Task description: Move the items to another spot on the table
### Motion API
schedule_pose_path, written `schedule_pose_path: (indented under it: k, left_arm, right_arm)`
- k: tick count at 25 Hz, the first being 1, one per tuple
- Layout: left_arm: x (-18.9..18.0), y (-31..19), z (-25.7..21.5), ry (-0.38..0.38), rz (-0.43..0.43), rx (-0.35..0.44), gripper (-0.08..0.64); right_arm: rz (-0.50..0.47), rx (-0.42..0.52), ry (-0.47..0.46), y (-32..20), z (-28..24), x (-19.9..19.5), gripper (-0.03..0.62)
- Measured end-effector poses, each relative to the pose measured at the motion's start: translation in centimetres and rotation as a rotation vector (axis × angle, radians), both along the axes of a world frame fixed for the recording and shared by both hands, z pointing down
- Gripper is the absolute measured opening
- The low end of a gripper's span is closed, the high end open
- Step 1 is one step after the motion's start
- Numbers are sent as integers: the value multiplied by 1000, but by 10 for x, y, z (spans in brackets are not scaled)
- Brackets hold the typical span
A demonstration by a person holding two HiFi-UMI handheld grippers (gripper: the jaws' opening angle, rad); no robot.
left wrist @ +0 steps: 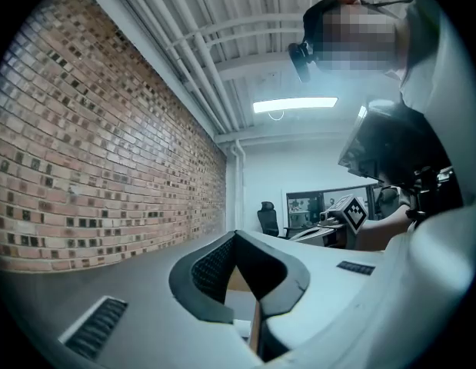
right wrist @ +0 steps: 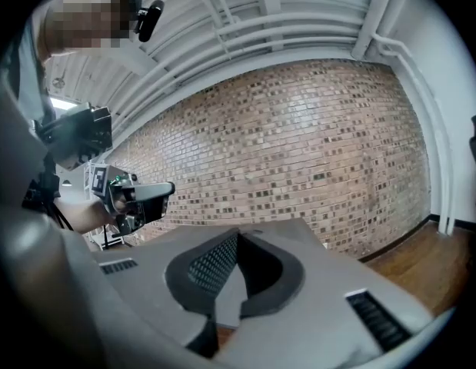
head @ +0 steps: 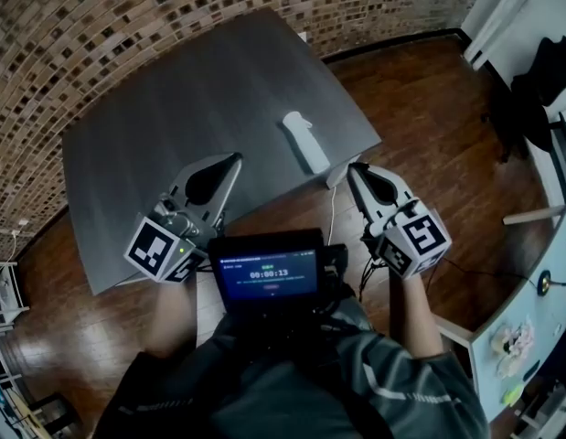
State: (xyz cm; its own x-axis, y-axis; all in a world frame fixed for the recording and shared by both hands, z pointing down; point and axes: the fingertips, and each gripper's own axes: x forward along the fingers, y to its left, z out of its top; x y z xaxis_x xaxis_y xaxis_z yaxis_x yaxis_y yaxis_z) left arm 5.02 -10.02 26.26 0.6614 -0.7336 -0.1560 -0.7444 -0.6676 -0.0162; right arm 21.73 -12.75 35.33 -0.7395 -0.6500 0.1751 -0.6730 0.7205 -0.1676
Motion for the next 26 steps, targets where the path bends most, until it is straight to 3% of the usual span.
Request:
schedule_pose_path:
  k: [14,26]
  left_arm:
    - [-3,-3,0,17,31,44,-6]
    - [-5,-2,-7,17,77,38,-6]
  right_arm:
    - [32,42,6,-7,-4,4,3]
    - [62,25,20,-3,-11,0,2]
